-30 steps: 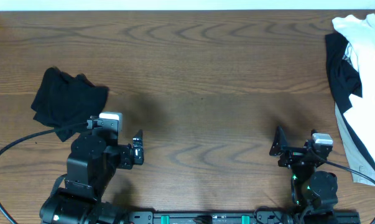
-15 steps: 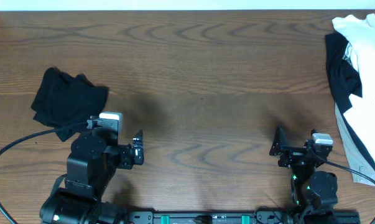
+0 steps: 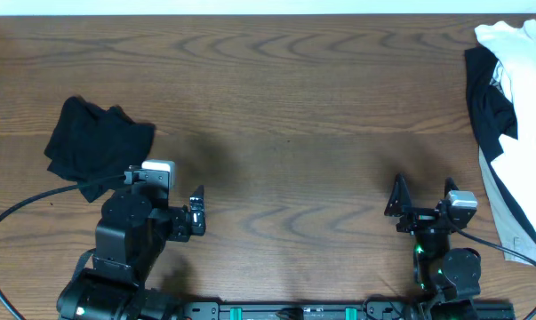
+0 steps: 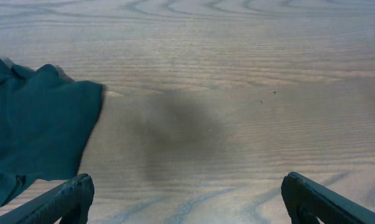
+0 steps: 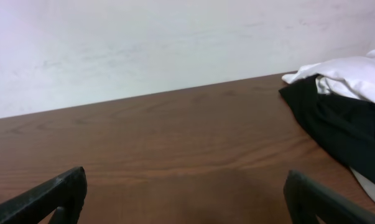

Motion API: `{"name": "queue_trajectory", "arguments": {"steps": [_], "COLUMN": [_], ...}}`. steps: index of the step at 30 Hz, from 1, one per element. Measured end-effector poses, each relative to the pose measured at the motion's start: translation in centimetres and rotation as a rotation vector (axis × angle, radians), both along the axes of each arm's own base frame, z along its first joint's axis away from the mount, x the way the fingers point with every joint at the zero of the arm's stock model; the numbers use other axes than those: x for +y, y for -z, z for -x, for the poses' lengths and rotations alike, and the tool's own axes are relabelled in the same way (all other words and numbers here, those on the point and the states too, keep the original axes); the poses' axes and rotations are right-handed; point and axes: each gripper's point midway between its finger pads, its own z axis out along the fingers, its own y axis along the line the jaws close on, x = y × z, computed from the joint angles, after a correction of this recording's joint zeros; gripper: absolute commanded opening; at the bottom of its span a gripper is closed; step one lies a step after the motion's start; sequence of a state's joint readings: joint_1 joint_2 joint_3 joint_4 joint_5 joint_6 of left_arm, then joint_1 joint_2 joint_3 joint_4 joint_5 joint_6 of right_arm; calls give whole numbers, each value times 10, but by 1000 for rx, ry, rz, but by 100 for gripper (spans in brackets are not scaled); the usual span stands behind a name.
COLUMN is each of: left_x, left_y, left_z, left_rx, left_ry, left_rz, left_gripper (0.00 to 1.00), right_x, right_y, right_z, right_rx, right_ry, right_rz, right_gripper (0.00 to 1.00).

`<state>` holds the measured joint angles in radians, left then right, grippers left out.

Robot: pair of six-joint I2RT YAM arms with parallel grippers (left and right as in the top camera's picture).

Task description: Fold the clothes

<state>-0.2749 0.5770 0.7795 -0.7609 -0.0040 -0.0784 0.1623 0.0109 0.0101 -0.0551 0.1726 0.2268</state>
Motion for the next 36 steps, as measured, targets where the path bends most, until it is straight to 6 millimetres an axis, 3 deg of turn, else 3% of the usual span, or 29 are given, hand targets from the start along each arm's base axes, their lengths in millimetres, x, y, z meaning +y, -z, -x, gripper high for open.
{"name": "queue_trajectory", "arguments": {"steps": [16, 20, 26, 32, 35, 36], "left_x": [2, 5, 8, 13, 20, 22], "left_y": [-13, -3, 45, 117, 162, 168], "left_z": [9, 16, 29, 39, 45, 46], "left_rx": [-71, -87, -52, 38, 119, 129], "left_ry": [1, 0, 0, -12, -40, -48], "left_rz": [20, 24, 15, -11, -31, -33], "left_gripper": [98, 98, 98, 98, 98, 98], "right_x": [0, 0, 0, 0, 0, 0], "right_y": [0, 0, 0, 0, 0, 0], "right_z": [0, 0, 0, 0, 0, 0], "right_rx": [0, 0, 0, 1, 1, 0], "right_ry": [0, 0, -1, -1, -1, -1], "right_rz": [0, 1, 1, 1, 1, 1], "right_gripper": [99, 99, 99, 99, 99, 99]}}
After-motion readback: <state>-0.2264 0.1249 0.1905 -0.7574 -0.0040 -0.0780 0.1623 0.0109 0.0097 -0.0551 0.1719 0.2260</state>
